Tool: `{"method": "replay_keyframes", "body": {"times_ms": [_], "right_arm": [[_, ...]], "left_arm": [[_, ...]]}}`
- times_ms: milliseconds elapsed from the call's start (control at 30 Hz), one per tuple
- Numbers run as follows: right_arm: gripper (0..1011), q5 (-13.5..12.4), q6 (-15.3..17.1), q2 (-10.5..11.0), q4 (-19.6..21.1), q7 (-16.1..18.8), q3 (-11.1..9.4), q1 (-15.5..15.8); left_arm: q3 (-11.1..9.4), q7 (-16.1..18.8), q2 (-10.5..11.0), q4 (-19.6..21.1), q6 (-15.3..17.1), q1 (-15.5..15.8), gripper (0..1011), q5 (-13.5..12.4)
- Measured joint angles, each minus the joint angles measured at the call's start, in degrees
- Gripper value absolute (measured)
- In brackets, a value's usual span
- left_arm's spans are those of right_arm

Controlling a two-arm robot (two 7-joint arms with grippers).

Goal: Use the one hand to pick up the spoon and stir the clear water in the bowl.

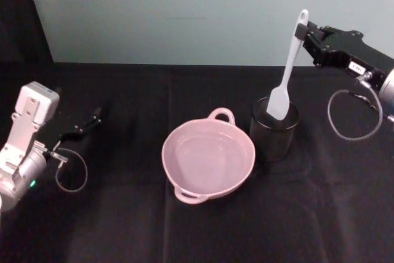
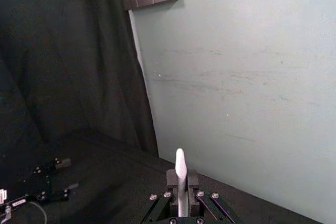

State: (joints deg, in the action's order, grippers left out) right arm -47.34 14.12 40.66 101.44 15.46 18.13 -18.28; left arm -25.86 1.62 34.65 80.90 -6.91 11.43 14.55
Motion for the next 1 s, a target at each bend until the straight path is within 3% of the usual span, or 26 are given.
{"method": "replay_keyframes", "body": {"times_ms": [900, 1000], "right_arm": [[112, 0.1, 0.2, 0.0, 0.0, 0.2, -0.1, 0.0], [111, 1.0, 0.6, -0.4, 0.7, 0.6, 0.8, -0.4]], "left_arm": [[0.0, 0.0, 0.0, 0.0, 0.0, 0.0, 1011, 0.0], [0.0, 0.0, 0.0, 0.0, 0.0, 0.0, 1011, 0.0]]}}
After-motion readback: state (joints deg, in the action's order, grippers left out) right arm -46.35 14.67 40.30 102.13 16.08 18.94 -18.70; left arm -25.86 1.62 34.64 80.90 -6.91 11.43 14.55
